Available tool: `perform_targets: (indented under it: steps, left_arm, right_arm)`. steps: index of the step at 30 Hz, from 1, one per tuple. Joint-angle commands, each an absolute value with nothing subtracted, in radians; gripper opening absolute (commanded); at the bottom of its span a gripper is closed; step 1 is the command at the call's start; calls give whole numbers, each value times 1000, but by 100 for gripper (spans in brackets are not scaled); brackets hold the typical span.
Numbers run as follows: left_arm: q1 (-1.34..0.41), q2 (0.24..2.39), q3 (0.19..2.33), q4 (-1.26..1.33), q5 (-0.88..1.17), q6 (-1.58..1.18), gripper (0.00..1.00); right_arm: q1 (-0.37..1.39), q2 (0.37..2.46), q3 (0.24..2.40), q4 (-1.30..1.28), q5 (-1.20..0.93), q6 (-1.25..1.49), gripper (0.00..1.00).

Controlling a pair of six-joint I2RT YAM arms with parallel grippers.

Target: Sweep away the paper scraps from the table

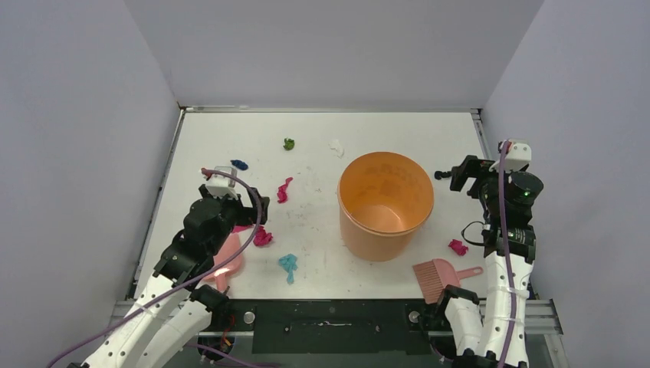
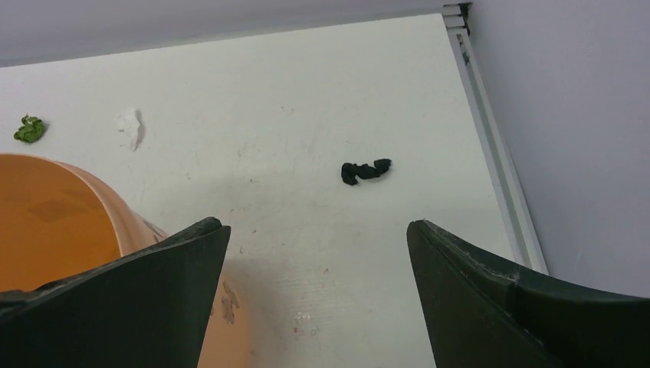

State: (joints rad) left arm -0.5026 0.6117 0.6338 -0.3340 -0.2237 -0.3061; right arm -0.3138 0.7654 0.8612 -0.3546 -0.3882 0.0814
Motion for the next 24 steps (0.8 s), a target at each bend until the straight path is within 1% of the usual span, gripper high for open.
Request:
perform_targets:
  steps: [1, 7, 9, 12, 13, 17, 18, 19, 20, 22, 23, 24]
  left_arm:
    - [-507, 637, 646, -274, -206, -293, 92]
    - [-511, 698, 664, -292, -189, -290, 91]
    - [-511, 696, 661, -289, -184, -290, 91]
    - [-512, 697, 658, -284, -176, -287, 91]
    - [-512, 698, 659, -283, -167, -287, 91]
    - [-513, 700, 656, -263, -77, -279, 91]
    - [-514, 700, 654, -255, -48, -278, 91]
    - [-515, 699, 650, -243, -17, -277, 91]
    - [-516, 698, 648, -235, 9, -275, 90]
    - [-526, 698, 643, -223, 53, -272, 88]
    - [-531, 698, 641, -220, 66, -270, 88]
    - [-536, 700, 640, -218, 71, -269, 88]
  right_arm:
    - [-316, 715, 786, -278, -368, 121, 90]
    - [-316, 731, 760, -274, -406, 81, 90]
    - [-316, 736, 781, -293, -490, 17, 90]
    - [-315, 734, 842, -342, -677, -128, 90]
    - [-312, 736, 865, -345, -711, -141, 90]
    - [-292, 791, 967, -372, -791, -152, 97]
    - [-282, 808, 986, -387, -816, -161, 94]
    - [-269, 828, 1006, -406, -837, -177, 84]
    - [-253, 854, 1024, -432, -850, -199, 71]
    - [-202, 884, 1068, -489, -850, -253, 29]
    - [-169, 905, 1092, -517, -834, -285, 16]
    - [-132, 921, 1109, -541, -816, -303, 8]
